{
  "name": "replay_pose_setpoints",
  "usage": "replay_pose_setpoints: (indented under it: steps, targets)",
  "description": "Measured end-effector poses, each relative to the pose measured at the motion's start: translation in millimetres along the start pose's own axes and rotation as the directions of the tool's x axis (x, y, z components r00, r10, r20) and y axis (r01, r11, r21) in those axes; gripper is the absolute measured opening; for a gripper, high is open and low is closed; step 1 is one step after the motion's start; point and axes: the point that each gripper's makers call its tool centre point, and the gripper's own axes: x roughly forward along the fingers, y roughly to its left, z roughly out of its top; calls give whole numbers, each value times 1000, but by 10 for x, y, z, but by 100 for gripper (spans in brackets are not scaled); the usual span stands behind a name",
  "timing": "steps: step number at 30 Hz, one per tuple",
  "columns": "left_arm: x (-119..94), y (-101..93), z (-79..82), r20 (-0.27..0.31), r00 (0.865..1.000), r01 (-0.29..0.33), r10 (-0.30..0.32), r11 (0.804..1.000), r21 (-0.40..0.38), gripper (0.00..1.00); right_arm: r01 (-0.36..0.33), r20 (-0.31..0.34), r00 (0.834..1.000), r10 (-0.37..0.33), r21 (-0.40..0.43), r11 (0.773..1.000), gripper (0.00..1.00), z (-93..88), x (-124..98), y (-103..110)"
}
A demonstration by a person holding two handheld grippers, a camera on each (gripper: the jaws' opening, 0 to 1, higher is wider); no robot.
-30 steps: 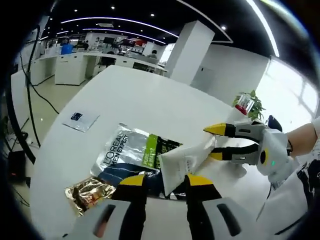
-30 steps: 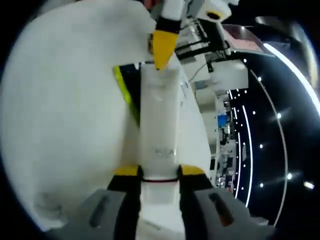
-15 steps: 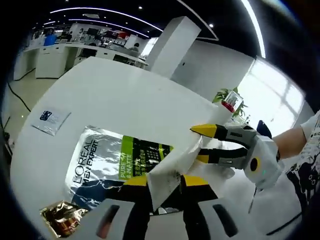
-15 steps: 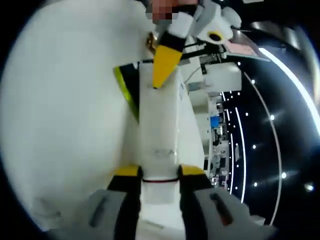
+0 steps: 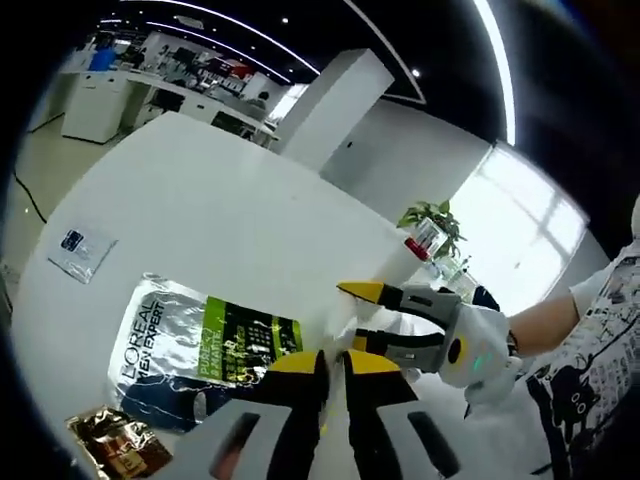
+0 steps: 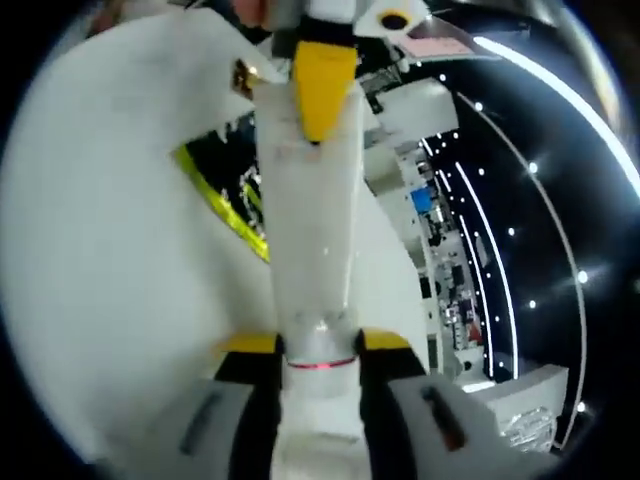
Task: Arrange the skincare products in the storage area until every visible bottle or jar stands upright without overlapping.
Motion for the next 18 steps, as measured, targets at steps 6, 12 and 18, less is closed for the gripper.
replay_pose_setpoints:
  steps: [6, 12, 18]
  targets:
    - [-24, -129, 59, 0, 1000, 11, -11, 1000, 7, 7, 3, -22, 1000, -1, 92, 996, 27, -31, -21, 5]
    - [-27, -303, 229, 54, 998, 13, -17, 997, 71, 7, 17, -22, 1000, -12, 278, 960, 27, -37, -69, -29]
    - [0, -431, 331, 61, 998, -2, -7, 989, 147, 7, 28, -25, 999, -20, 389, 921, 27, -45, -105, -44]
